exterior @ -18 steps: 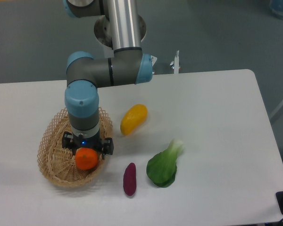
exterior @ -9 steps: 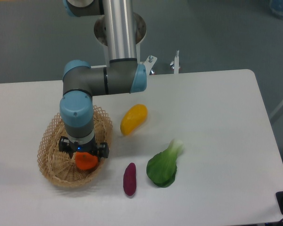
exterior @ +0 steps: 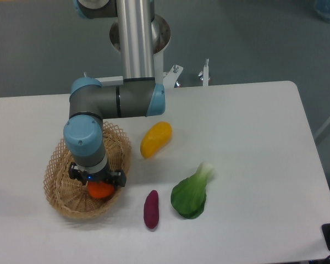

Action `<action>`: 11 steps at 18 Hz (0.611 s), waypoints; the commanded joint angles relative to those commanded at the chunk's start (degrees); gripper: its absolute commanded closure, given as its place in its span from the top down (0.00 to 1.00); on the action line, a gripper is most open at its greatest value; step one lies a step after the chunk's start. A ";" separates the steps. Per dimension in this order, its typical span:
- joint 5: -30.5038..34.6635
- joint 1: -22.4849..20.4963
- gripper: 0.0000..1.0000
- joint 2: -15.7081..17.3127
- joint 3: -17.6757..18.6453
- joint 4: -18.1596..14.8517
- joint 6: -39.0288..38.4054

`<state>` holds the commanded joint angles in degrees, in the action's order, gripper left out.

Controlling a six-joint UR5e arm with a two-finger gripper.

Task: Pick up the orange from the basket
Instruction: 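Lower the gripper around the orange inside the wicker basket, then close the gripper on the orange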

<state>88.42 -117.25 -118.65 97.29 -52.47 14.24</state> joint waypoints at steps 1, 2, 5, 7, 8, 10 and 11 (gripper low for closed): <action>0.00 0.00 0.61 0.09 0.00 0.00 0.00; -0.17 0.00 0.52 0.35 -0.09 -0.17 0.00; -0.61 0.00 0.49 1.49 -0.35 -0.35 0.09; -0.96 -0.17 0.49 2.46 -0.53 -0.53 0.09; -1.40 -0.44 0.49 3.24 -0.53 -0.53 0.09; -1.93 -0.61 0.49 4.39 -0.53 -0.53 0.09; -1.93 -0.79 0.49 4.83 -0.44 -0.53 0.09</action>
<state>86.48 -118.04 -113.82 96.85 -53.00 14.33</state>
